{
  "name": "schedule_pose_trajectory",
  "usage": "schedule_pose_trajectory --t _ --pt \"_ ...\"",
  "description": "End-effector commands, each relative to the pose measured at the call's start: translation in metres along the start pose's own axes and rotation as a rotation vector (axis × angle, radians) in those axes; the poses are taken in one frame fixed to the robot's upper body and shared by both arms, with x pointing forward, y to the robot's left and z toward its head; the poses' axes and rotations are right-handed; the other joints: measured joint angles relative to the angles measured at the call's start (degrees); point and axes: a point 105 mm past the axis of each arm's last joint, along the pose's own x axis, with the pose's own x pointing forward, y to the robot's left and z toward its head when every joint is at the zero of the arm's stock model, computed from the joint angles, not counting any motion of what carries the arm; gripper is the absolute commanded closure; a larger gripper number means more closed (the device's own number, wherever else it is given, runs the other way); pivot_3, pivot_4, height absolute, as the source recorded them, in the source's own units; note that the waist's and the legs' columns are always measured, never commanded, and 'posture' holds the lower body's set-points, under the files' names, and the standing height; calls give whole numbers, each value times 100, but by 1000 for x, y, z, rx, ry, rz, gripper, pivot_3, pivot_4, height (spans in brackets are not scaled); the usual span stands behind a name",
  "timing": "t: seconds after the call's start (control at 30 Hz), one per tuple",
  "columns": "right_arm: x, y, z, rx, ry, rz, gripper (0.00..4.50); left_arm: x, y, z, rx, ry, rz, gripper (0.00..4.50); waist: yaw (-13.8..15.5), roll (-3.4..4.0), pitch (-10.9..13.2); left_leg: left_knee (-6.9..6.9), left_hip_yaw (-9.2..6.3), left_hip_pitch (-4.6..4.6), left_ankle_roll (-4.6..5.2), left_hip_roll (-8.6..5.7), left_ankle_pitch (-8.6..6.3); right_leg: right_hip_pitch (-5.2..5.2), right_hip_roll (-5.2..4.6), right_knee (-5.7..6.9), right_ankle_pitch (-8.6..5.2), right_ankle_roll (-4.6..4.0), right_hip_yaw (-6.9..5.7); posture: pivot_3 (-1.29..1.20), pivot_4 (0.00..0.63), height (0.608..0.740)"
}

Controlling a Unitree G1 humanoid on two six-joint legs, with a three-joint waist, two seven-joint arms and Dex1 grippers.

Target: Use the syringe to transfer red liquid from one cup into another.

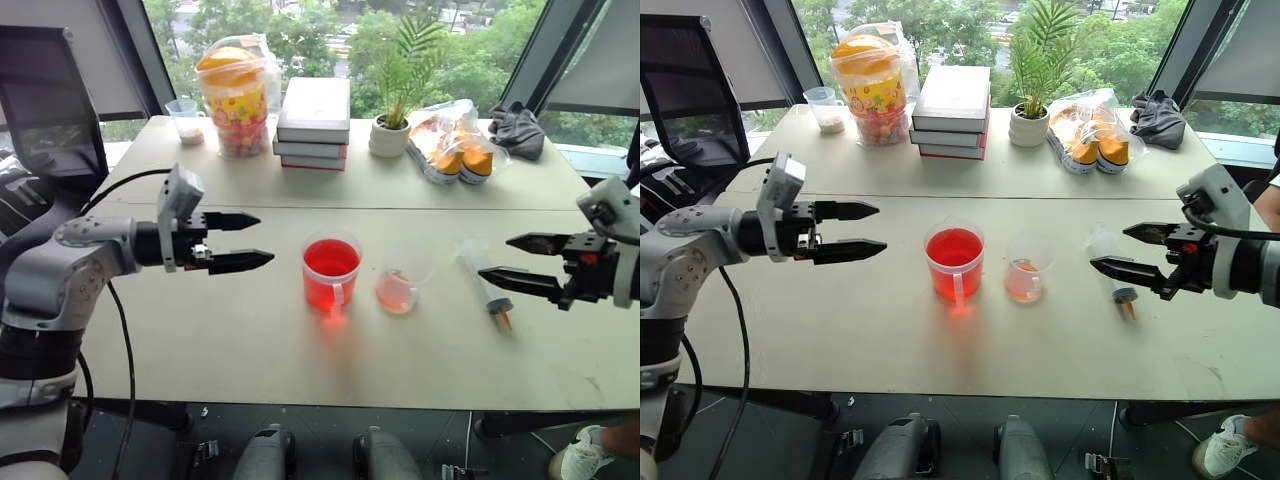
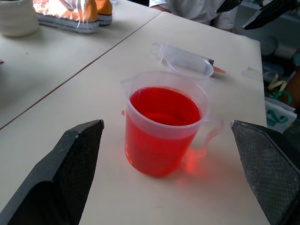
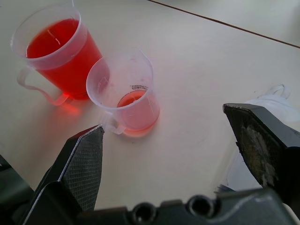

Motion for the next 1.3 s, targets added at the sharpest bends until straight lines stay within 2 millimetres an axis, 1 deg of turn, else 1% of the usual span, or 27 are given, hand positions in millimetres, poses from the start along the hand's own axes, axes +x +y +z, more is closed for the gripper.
schedule_pose_trajectory --t 0.03,0.13,0.27,0.37,0.57,0.77,0.97,1.03,1.1,1.17,1.23,1.27,1.3 --pt "-7 3 8 -55 -18 -19 18 -1 2 12 45 -21 -2 0 1 0 0 -1 0 0 0 0 0 -1 0 0 0 0 0 0 150 740" --pt "-8 7 6 -61 -20 -21 18 0 -3 19 27 -63 -34 0 4 0 0 -3 0 -1 0 0 0 -1 0 0 0 1 0 0 150 740" --pt "-6 6 4 -62 -27 -30 18 5 5 21 39 -80 1 0 3 -2 1 -2 0 -1 0 0 0 0 0 0 1 1 0 0 150 740" --pt "-5 11 5 -69 -14 -24 18 4 6 24 36 -93 10 0 -2 -1 1 -1 0 0 0 0 0 0 0 0 1 1 0 0 150 740" --pt "-3 17 1 -65 15 -7 18 4 11 15 31 -75 49 0 1 -2 1 -2 0 -1 0 0 0 -1 2 1 2 3 -2 0 150 740" --pt "-3 13 2 -48 15 -32 18 5 16 17 11 -95 78 0 13 -2 1 -1 1 -1 0 -1 0 1 2 0 2 3 -1 0 150 740" --pt "1 -4 3 -2 30 -116 18 8 20 18 19 -99 96 0 3 -2 1 -1 1 0 0 -1 0 0 2 1 1 3 -1 0 150 740" --pt "5 -13 1 45 56 -153 18 10 24 17 25 -100 111 0 -9 -2 1 0 1 0 0 -1 0 0 2 2 1 2 -2 0 150 740" --pt "15 -29 -4 117 107 -212 18 13 24 15 28 -101 113 0 -30 -2 1 0 1 0 0 -1 0 0 2 2 1 2 -1 0 150 740" --pt "24 -40 -6 169 148 -244 18 15 24 15 36 -97 110 0 -28 -3 1 1 3 1 0 -1 0 -2 2 3 3 -2 1 0 150 740" --pt "40 -54 -9 249 176 -263 18 18 25 17 41 -105 103 0 -37 -2 1 0 3 0 0 -1 0 -4 2 3 2 -3 1 0 150 740" --pt "51 -61 -13 285 204 -273 18 19 26 19 37 -116 101 0 -40 -2 1 0 3 0 0 -1 0 -6 2 3 3 -3 1 0 150 740" --pt "58 -66 -16 305 226 -281 18 20 26 20 34 -125 100 0 -38 -3 2 0 4 0 -1 -1 1 -7 2 4 3 -3 2 0 150 740"
